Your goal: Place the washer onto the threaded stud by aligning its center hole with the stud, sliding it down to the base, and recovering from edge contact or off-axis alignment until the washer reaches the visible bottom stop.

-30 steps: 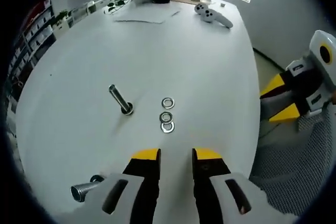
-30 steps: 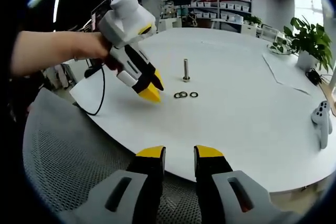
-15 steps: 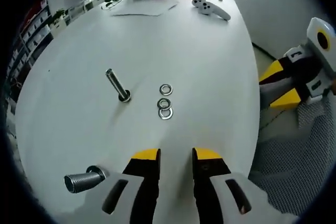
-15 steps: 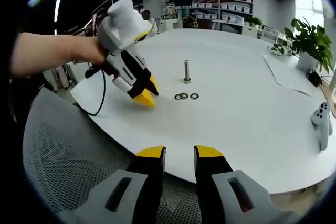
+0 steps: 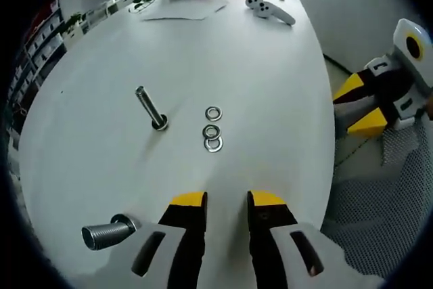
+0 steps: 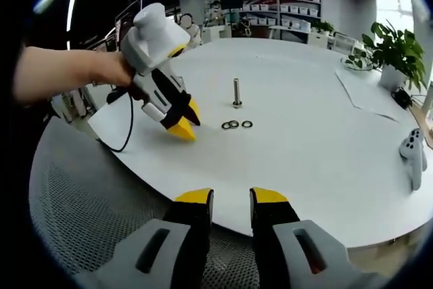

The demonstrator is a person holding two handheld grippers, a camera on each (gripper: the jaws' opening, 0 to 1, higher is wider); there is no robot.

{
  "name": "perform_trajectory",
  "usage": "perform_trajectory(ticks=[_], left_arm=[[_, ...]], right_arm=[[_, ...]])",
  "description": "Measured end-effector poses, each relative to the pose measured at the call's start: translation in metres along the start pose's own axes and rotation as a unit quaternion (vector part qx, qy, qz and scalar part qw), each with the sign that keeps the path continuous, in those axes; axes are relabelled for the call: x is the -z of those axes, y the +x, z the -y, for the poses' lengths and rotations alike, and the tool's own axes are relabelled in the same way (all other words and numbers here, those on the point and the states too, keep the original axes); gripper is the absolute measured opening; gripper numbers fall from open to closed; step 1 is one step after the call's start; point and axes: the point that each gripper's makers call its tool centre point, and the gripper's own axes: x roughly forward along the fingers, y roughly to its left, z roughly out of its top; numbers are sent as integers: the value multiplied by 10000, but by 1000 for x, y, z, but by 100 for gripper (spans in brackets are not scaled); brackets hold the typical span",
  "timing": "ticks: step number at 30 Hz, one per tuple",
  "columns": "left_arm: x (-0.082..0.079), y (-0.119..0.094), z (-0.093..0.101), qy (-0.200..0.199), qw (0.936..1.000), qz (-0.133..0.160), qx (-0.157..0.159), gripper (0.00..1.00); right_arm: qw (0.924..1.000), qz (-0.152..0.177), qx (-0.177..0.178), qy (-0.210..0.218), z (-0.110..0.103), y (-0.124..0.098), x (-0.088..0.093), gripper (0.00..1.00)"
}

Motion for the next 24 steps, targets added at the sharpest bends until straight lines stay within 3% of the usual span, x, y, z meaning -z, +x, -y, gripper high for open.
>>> perform_trajectory(ticks=[15,24], left_arm=[[0,1,1,136,9999,-102,-2,24],[-10,6,3,190,9998,-114,8,25]], right_arm=[[10000,-6,-26,-7,0,0,1,24],[10000,54,-27,18,0,-1,-1,24]])
